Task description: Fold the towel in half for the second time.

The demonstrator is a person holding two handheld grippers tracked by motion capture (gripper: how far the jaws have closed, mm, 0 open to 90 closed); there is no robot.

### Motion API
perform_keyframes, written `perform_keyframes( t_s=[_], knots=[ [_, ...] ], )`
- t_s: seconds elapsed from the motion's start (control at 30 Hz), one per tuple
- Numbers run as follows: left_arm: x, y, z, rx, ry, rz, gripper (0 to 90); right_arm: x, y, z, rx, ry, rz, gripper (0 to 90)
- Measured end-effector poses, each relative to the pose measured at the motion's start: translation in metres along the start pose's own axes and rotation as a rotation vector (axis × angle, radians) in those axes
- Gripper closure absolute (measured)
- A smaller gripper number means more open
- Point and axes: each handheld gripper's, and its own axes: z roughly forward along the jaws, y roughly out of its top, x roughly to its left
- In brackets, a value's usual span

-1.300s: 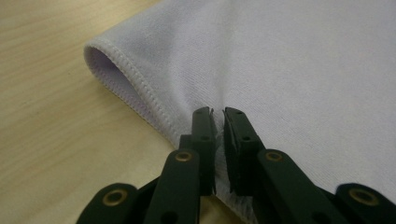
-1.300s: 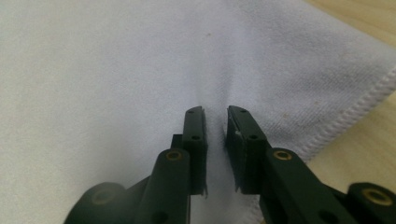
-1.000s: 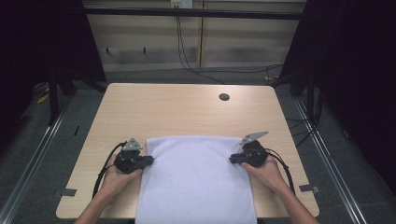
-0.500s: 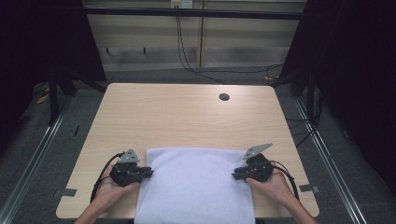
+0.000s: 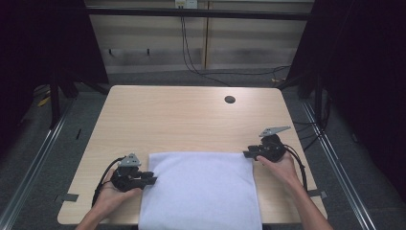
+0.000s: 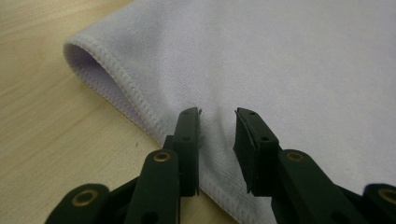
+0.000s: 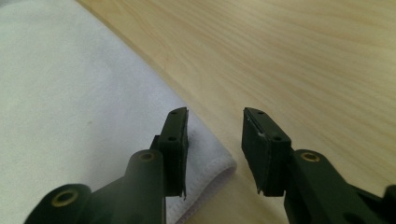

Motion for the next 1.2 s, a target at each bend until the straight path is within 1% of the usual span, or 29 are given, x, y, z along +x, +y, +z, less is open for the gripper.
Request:
perform_keyframes(
  t_s=[0.03, 0.07, 0.13, 0.17, 0.2, 0.23, 0.27, 0.3, 0.33, 0.37, 0.4, 0.43, 0.47, 0.5, 0.53, 0.57, 0.6, 0.63, 0.67, 0.7, 0.73, 0.8, 0.83, 0.9, 1.0, 1.1, 1.13, 1.17, 1.2],
  knots=[
    [0.000, 0.000, 0.000, 0.002, 0.002, -0.003, 70.2, -0.001, -0.001, 0.002, 0.009, 0.011, 0.002, 60.3],
    [0.000, 0.001, 0.000, 0.000, -0.002, -0.004, 69.2, -0.002, -0.002, 0.004, 0.031, 0.010, 0.004, 59.8],
    [0.001, 0.002, 0.000, -0.001, -0.003, -0.012, 66.5, -0.003, -0.004, 0.006, 0.041, 0.001, 0.004, 59.0],
    [0.002, 0.005, -0.002, -0.005, 0.031, -0.015, 63.2, -0.007, -0.009, 0.006, 0.053, -0.001, 0.018, 57.9],
    [0.004, 0.009, -0.004, -0.021, 0.048, -0.022, 61.1, -0.007, -0.010, 0.006, 0.055, 0.000, 0.017, 57.9],
    [0.007, 0.011, -0.006, -0.037, 0.049, -0.032, 60.3, -0.007, -0.011, 0.007, 0.065, 0.000, 0.005, 58.4],
    [0.010, 0.015, -0.009, -0.055, 0.064, -0.038, 59.2, -0.007, -0.011, 0.008, 0.060, 0.003, 0.002, 59.2],
    [0.015, 0.018, -0.011, -0.068, 0.089, -0.045, 57.4, -0.005, -0.011, 0.008, 0.056, 0.007, 0.001, 60.9],
    [0.020, 0.021, -0.013, -0.081, 0.097, -0.055, 55.5, -0.004, -0.011, 0.009, 0.062, -0.002, -0.012, 62.0],
    [0.025, 0.023, -0.013, -0.081, 0.110, -0.075, 54.3, -0.003, -0.011, 0.010, 0.055, -0.001, -0.021, 63.8],
    [0.025, 0.023, -0.013, -0.081, 0.110, -0.075, 52.1, -0.003, -0.011, 0.010, 0.055, -0.001, -0.021, 63.8],
    [0.036, 0.027, -0.013, -0.117, 0.131, -0.090, 50.4, 0.000, -0.010, 0.012, 0.060, 0.005, -0.047, 70.4],
    [0.039, 0.029, -0.011, -0.125, 0.158, -0.095, 50.4, 0.001, -0.009, 0.013, 0.060, 0.008, -0.046, 74.4],
    [0.044, 0.031, -0.008, -0.127, 0.154, -0.102, 48.3, 0.001, -0.009, 0.013, 0.067, 0.016, -0.054, 78.5],
    [0.044, 0.031, -0.008, -0.127, 0.154, -0.102, 47.8, 0.002, -0.008, 0.014, 0.068, 0.028, -0.053, 81.1],
    [0.049, 0.035, -0.001, -0.097, 0.181, -0.087, 46.7, 0.002, -0.008, 0.014, 0.069, 0.030, -0.049, 82.5],
    [0.052, 0.036, 0.002, -0.096, 0.156, -0.093, 46.5, 0.001, -0.008, 0.014, 0.070, 0.032, -0.047, 83.3],
    [0.055, 0.037, 0.006, -0.087, 0.147, -0.103, 46.6, 0.001, -0.008, 0.013, 0.070, 0.036, -0.044, 84.0],
    [0.057, 0.038, 0.010, -0.077, 0.147, -0.100, 46.1, 0.001, -0.009, 0.013, 0.068, 0.038, -0.043, 84.4],
    [0.058, 0.038, 0.014, -0.073, 0.121, -0.104, 46.5, 0.001, -0.009, 0.013, 0.069, 0.037, -0.041, 84.5],
    [0.059, 0.037, 0.017, -0.067, 0.117, -0.093, 47.5, 0.001, -0.009, 0.013, 0.066, 0.035, -0.045, 84.5],
    [0.059, 0.036, 0.019, -0.077, 0.100, -0.087, 47.7, 0.001, -0.009, 0.014, 0.062, 0.038, -0.042, 84.4],
    [0.059, 0.035, 0.020, -0.067, 0.111, -0.084, 48.8, 0.001, -0.009, 0.014, 0.062, 0.038, -0.041, 84.5],
    [0.060, 0.032, 0.021, -0.064, 0.081, -0.087, 50.1, 0.001, -0.009, 0.014, 0.063, 0.038, -0.043, 84.4],
    [0.059, 0.030, 0.022, -0.063, 0.089, -0.073, 56.7, 0.000, -0.009, 0.013, 0.066, 0.043, -0.029, 84.2],
    [0.057, 0.030, 0.023, -0.054, 0.064, -0.053, 69.2, -0.002, -0.010, 0.013, 0.064, 0.049, -0.006, 84.0],
    [0.057, 0.030, 0.023, -0.054, 0.064, -0.053, 76.5, -0.003, -0.010, 0.014, 0.054, 0.061, 0.007, 84.1],
    [0.057, 0.030, 0.024, -0.054, 0.036, -0.057, 80.8, -0.004, -0.011, 0.013, 0.055, 0.061, 0.014, 84.5],
    [0.056, 0.030, 0.024, -0.053, 0.041, -0.054, 82.2, -0.004, -0.011, 0.013, 0.053, 0.067, 0.022, 84.9]
  ],
)
